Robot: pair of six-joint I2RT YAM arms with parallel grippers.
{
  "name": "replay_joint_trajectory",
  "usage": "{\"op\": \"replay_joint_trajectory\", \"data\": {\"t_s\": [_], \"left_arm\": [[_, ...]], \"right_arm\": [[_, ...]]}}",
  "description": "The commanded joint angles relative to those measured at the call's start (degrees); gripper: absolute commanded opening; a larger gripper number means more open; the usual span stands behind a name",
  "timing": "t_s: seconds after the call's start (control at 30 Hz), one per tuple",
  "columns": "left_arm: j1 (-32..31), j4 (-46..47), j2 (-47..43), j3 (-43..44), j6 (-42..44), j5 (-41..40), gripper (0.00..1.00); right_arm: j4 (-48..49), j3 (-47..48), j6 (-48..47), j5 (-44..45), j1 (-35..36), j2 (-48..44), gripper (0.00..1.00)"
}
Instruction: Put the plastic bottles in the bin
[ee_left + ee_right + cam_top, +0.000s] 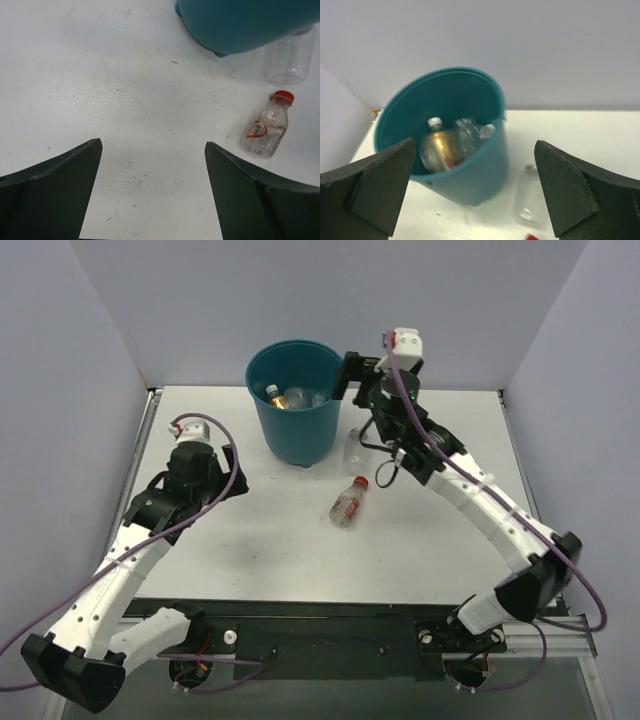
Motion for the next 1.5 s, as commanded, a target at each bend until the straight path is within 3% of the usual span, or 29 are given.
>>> {"op": "replay_joint_trajectory", "data": {"t_s": [0.0, 0.17, 0.27, 0.33, 0.43, 0.63, 1.0, 1.13, 1.2, 1.33, 1.47], "left_arm": [[-8.27, 4.73, 6.32, 2.65, 5.67, 3.72, 0.97], [-16.45, 7.18, 16.45, 6.26, 8.32, 10.95, 0.97], [-19.37, 3.70, 26.86, 14.39, 11.65, 14.46, 0.97], [-23.40, 0.34, 32.77, 19.42, 13.49, 11.94, 0.97], [-27.97, -0.71, 38.68, 24.53, 15.96, 9.82, 0.97], [-30.53, -3.44, 53.00, 33.68, 18.34, 7.10, 0.96], [-32.64, -1.68, 66.20, 40.98, 18.08, -0.03, 0.96], [-32.73, -1.86, 68.05, 42.21, 17.99, -1.43, 0.85], [-32.73, -2.73, 68.05, 43.61, 18.34, -1.96, 0.69], [-32.82, -4.75, 67.08, 45.72, 20.45, -2.23, 0.44], [-32.82, -10.28, 64.98, 49.94, 22.03, 2.23, 0.41]], "right_arm": [[-6.94, -12.39, 1.27, 9.09, -3.15, -12.95, 1.00], [-17.71, -25.93, 9.53, 4.95, -10.19, -22.54, 1.00], [-21.65, -32.96, 13.39, 1.55, -13.62, -27.72, 1.00], [-23.94, -34.64, 14.89, -1.45, -16.61, -29.23, 1.00], [-24.66, -37.02, 15.95, 0.72, -18.20, -32.56, 1.00], [-25.18, -39.04, 16.39, 0.03, -18.38, -35.65, 1.00], [-25.45, -40.45, 15.78, -1.38, -18.46, -36.09, 0.99], [-25.71, -40.45, 15.51, -1.29, -18.46, -36.62, 0.99], [-25.89, -40.54, 15.51, -0.94, -18.46, -36.71, 0.99], [-27.21, -40.19, 15.60, -0.76, -18.46, -36.44, 0.99], [-27.30, -40.36, 15.60, 0.29, -18.46, -37.84, 0.98]]}}
